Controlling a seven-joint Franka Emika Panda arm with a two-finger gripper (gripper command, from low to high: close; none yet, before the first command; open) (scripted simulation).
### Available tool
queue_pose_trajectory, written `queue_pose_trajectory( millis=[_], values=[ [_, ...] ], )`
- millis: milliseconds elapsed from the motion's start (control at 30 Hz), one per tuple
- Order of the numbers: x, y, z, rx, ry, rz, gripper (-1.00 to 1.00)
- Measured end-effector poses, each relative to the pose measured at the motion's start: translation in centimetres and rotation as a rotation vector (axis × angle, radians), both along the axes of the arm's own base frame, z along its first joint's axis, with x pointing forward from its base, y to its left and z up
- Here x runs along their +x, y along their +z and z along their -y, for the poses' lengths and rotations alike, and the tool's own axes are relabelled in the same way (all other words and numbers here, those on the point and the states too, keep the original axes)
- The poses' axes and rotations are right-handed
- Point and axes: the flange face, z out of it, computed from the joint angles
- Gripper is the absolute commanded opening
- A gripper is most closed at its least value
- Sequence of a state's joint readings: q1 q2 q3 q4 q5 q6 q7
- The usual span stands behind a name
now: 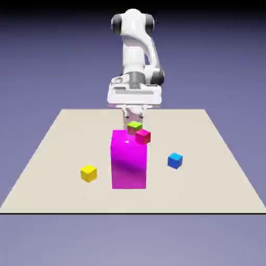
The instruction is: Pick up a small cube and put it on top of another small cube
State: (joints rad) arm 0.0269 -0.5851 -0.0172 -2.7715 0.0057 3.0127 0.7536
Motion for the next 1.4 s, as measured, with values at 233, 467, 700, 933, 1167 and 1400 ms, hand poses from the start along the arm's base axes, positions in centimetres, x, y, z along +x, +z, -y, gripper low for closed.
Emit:
queue_pose_trajectory(
  millis=[233,467,700,933,1167,1400],
  values=[
    [1.8,1.4,-1.6,-0.071,0.229,-0.066,0.0],
    [3.4,2.7,-3.8,-0.123,0.493,-0.103,0.0],
    [4.6,4.0,-6.6,-0.159,0.785,-0.097,0.0],
    [5.4,5.4,-9.8,-0.183,1.094,-0.035,0.0],
    [5.8,7.1,-13.4,-0.196,1.407,0.092,0.0],
    [4.1,-3.0,-17.4,-0.28,1.676,0.046,0.0]
  ],
)
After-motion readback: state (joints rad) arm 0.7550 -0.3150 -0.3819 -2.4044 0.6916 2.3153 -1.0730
